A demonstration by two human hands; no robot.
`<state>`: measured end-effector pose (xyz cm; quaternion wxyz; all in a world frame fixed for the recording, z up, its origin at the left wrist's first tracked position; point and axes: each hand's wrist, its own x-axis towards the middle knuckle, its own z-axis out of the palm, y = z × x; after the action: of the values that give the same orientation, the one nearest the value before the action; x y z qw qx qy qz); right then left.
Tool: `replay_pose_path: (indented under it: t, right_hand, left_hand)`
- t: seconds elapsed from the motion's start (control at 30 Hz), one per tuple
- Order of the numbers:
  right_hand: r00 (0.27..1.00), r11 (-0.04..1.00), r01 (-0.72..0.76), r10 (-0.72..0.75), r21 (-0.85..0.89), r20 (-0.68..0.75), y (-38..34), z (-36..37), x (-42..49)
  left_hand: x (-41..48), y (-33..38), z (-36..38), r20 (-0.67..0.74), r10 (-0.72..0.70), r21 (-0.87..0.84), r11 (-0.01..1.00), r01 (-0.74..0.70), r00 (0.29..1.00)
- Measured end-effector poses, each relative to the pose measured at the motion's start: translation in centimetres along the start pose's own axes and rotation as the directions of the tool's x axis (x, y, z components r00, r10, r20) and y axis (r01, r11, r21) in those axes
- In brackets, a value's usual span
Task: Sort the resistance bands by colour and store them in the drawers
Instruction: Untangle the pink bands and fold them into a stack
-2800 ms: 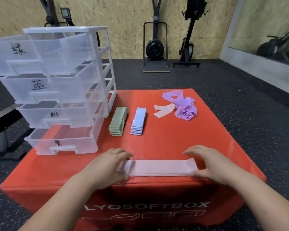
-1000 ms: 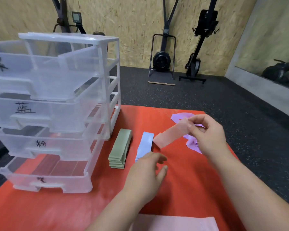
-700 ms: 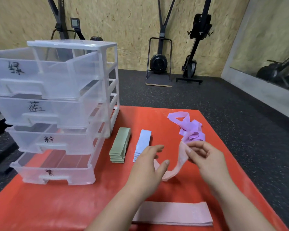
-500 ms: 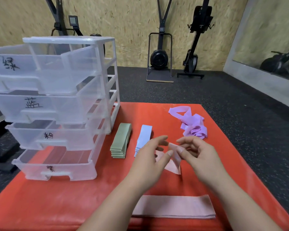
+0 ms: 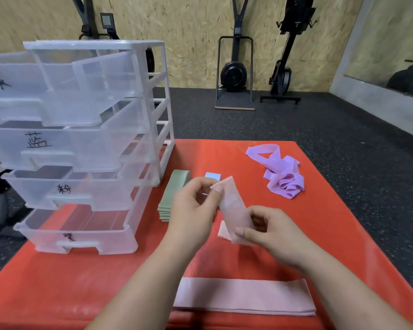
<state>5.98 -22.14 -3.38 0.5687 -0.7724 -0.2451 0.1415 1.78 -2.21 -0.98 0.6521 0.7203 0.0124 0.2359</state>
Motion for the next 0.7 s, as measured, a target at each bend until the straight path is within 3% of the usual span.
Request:
replay_pose_path:
  t: [0.13,0.3,0.4,0.47,0.6,0.7]
  right_hand:
    - [0.998,0.99,0.013,-0.004,-0.141,0.063,0.2,-2.3,0.2]
    - [0.982,0.919,0.087,-0.145,-0.383,-0.125,-0.1,-4.6,-0.1]
    - [0.959,0.826,0.082,-0.218,-0.557,-0.182,-0.3,-6.0,-0.7]
    - [0.979,0.749,0.02,-0.149,-0.663,-0.138,0.7,-6.7,-1.0]
    - [0.99,0.65,-0.112,0.137,-0.752,-0.03,3.5,-7.5,-1.6]
    - [0.974,0.64,-0.144,0.226,-0.755,0.006,4.7,-7.8,-1.9]
  left_hand:
    - [0.7,-0.4,-0.9,-0.174,-0.017,-0.055,0.998,0.007,0.985]
    - [1.0,-1.5,-2.4,-0.015,-0.053,0.158,0.986,0.055,0.998]
    - [0.9,-2.1,-3.2,-0.013,-0.061,0.22,0.974,0.062,0.998]
    - [0.8,-2.7,-3.7,-0.027,-0.106,0.264,0.958,0.109,0.994]
    - [0.5,-3.5,-4.4,-0.057,-0.183,0.229,0.954,0.192,0.981]
    - [0.1,-3.5,-4.8,-0.02,-0.196,0.257,0.947,0.194,0.98]
